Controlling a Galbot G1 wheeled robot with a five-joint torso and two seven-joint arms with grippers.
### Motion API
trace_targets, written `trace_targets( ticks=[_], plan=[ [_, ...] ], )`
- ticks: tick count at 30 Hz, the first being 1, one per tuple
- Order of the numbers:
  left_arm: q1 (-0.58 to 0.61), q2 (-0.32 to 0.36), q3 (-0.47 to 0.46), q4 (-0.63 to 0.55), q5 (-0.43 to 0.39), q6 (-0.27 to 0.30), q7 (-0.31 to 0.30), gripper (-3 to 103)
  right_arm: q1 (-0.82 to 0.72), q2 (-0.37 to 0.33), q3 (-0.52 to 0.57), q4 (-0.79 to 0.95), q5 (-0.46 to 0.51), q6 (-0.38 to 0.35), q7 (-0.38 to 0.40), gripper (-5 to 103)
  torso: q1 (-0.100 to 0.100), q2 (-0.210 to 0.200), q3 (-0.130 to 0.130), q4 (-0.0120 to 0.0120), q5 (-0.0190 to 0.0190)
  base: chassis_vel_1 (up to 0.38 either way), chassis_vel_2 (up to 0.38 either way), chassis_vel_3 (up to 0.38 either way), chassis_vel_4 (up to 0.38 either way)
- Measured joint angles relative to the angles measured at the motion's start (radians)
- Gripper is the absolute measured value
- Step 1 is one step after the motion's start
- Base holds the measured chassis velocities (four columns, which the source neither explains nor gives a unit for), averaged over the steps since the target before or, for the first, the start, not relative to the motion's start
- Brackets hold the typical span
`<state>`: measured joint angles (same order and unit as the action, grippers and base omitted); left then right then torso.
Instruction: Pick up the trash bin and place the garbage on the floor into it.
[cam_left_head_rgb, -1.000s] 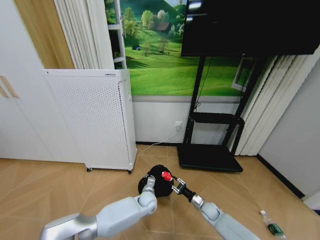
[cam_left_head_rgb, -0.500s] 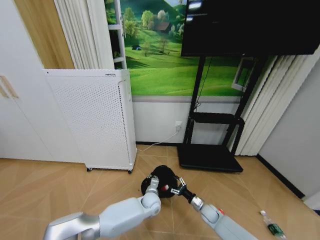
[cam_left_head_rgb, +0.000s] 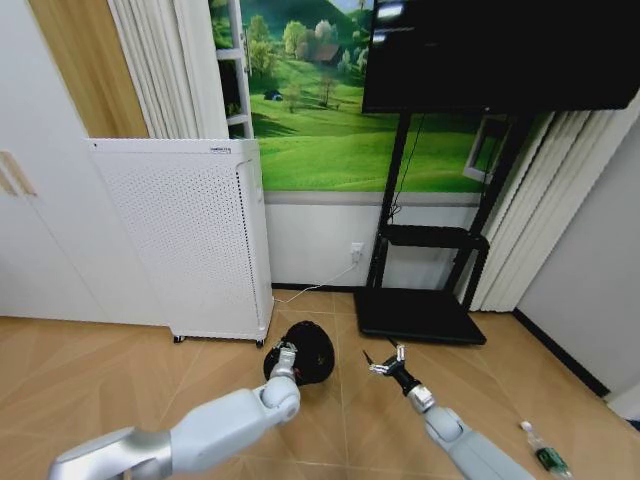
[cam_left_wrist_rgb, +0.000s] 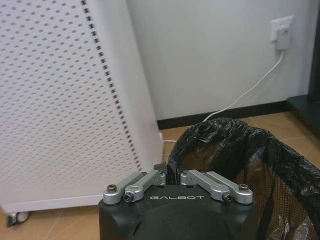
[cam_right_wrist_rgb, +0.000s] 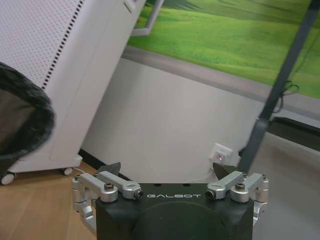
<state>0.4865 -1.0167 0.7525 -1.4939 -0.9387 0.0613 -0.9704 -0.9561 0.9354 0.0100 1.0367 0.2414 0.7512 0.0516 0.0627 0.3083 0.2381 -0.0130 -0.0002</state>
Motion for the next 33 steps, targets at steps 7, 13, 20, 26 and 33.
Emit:
trace_targets(
  ticks=[7,13,20,26,33],
  plan=[
    [0.12,0.128,-0.118,-0.074,0.042,0.0,0.019,7,-0.067,0.012,0.089,-0.07,0.008,0.046,-0.008,100,0.0,0.0,0.0,0.0004,-0.0001,0.0,0.0,0.0,0.0],
    [0.216,0.207,-0.23,-0.117,0.072,0.0,0.046,7,-0.148,0.036,0.171,-0.051,-0.002,0.048,-0.013,100,0.0,0.0,0.0,-0.0001,-0.0001,0.0,0.0,0.0,0.0],
    [0.285,0.243,-0.292,-0.142,0.099,-0.007,0.066,7,-0.219,0.064,0.226,-0.004,-0.023,0.048,-0.014,100,0.0,0.0,0.0,-0.0001,0.0,0.0,0.0,0.0,0.0],
    [0.355,0.271,-0.35,-0.171,0.125,-0.012,0.082,7,-0.24,0.081,0.246,0.021,-0.041,0.048,-0.012,100,0.0,0.0,0.0,0.0,-0.0001,0.0,0.0,0.0,0.0],
    [0.396,0.296,-0.39,-0.187,0.145,-0.031,0.101,7,-0.258,0.111,0.268,0.044,-0.087,0.048,0.009,100,0.0,0.0,0.0,-0.0002,0.0,-0.09,-0.075,0.097,0.086]
  ],
)
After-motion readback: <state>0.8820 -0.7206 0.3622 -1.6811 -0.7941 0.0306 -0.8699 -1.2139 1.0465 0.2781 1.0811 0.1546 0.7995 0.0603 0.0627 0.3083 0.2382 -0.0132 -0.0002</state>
